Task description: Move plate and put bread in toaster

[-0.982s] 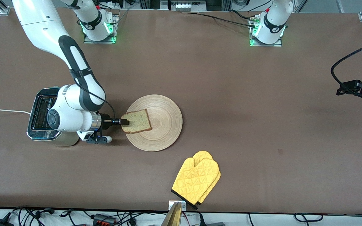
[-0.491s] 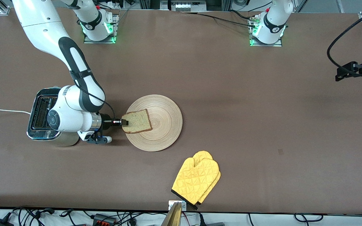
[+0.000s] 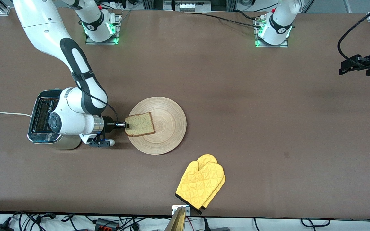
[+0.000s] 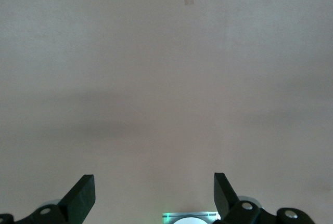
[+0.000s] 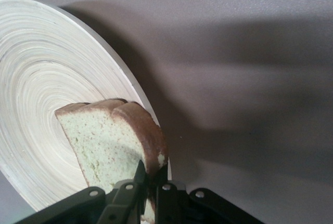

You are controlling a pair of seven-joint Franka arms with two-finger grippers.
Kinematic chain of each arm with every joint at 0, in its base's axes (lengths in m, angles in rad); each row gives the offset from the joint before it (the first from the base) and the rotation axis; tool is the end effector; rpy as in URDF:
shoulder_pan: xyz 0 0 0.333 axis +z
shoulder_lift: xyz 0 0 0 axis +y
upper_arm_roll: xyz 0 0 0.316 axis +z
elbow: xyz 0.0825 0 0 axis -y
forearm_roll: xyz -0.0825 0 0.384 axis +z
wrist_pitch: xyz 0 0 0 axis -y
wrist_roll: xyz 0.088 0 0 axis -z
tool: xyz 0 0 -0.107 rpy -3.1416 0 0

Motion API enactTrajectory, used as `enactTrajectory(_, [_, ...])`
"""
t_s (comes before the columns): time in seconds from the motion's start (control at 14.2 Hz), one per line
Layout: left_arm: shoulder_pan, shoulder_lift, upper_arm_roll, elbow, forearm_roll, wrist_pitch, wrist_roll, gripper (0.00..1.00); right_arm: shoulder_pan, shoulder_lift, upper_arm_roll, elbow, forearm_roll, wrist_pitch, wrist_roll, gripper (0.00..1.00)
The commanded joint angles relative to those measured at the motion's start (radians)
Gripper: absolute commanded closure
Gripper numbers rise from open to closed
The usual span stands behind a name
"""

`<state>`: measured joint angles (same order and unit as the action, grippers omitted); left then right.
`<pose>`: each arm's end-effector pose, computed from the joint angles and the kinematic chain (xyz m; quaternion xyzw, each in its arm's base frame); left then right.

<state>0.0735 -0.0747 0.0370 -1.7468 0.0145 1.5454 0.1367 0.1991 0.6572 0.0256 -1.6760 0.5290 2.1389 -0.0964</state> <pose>0.5194 0.0599 0.5802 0.9979 -0.0135 -0.0636 0.0020 0.6418 0.1672 0.2099 -0.9724 0.0078 0.1077 0.2070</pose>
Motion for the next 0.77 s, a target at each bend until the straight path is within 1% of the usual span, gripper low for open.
enactTrajectory(0.0, [-0.012, -0.031, 0.006, -0.033, -0.005, 0.024, -0.011, 0.0, -0.001, -0.008, -0.001, 0.009, 0.022, -0.004, -0.026, 1.0])
enactTrajectory(0.07, [-0.012, -0.03, -0.012, -0.022, -0.007, 0.024, -0.011, 0.0, 0.0, -0.019, -0.001, 0.009, 0.022, -0.005, -0.026, 1.0])
enactTrajectory(0.21, [-0.011, -0.028, -0.016, -0.017, -0.005, 0.024, 0.0, 0.0, 0.003, -0.05, -0.001, 0.01, 0.022, -0.008, -0.031, 1.0])
enactTrajectory(0.49, [-0.004, -0.017, -0.016, -0.013, -0.007, 0.024, 0.001, 0.0, -0.003, -0.177, -0.015, 0.009, 0.016, -0.1, -0.016, 1.0])
enactTrajectory(0.56, [-0.004, -0.017, -0.016, -0.013, -0.007, 0.024, 0.0, 0.0, -0.006, -0.214, -0.035, 0.01, -0.013, -0.137, -0.013, 1.0])
enactTrajectory(0.63, [-0.004, -0.019, -0.016, -0.013, -0.007, 0.024, -0.002, 0.0, -0.003, -0.246, -0.056, 0.016, -0.079, -0.172, -0.013, 1.0])
enactTrajectory(0.7, [-0.004, -0.019, -0.017, -0.013, -0.007, 0.022, -0.003, 0.0, -0.003, -0.284, -0.062, 0.027, -0.186, -0.215, -0.011, 1.0])
